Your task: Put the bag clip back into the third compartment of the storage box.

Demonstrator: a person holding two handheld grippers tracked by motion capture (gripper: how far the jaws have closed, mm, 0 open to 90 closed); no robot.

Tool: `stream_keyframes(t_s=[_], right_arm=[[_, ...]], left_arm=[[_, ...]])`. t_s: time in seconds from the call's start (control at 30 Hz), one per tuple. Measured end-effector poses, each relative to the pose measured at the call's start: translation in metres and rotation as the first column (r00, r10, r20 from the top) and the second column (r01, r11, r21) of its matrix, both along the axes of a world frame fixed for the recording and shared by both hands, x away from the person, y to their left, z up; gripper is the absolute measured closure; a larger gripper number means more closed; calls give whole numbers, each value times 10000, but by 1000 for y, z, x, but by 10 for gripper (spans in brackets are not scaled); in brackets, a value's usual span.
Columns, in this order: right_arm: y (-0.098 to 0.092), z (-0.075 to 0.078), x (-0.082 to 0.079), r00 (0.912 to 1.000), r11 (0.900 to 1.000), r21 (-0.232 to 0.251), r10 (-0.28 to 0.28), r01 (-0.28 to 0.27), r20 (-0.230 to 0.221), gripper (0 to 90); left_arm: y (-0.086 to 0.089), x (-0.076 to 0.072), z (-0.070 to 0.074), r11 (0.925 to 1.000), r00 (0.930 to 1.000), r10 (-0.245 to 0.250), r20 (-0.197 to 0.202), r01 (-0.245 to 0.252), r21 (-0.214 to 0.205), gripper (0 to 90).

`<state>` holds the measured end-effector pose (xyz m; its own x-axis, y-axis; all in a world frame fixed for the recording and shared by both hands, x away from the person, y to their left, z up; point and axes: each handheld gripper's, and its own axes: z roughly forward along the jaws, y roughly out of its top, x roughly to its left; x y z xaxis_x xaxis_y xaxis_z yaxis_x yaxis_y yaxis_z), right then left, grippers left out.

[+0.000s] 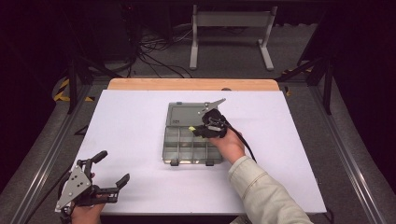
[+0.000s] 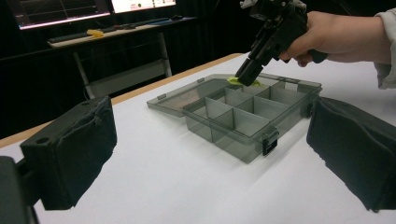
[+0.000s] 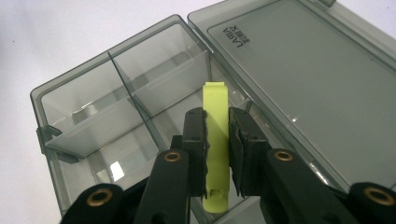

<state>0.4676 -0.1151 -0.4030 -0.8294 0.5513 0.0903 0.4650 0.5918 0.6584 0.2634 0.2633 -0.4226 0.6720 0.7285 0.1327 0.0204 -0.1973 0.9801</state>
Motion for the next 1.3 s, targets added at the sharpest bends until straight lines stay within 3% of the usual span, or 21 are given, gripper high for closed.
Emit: stream_keyframes(t_s=[0.5,0.73,1.07,1.3], right_arm=[[-7,-3,0,9993,9997,37,-238,239,-280,773],[-9,-5,2,9967,9977,-111,-675,670,-459,775],[-9,-8,4,9948,9965,-300,-802,784,-631,774],[-9,-4,2,9959,9972,-146,-744,737,-524,700]], left_arm=[[0,0,0,10000,10000,11,49,-11,17,24],[0,0,0,10000,10000,9,25,-9,12,24],[0,0,0,10000,10000,10,42,-10,4,24],[-1,0,0,10000,10000,14,42,-14,-9,23]])
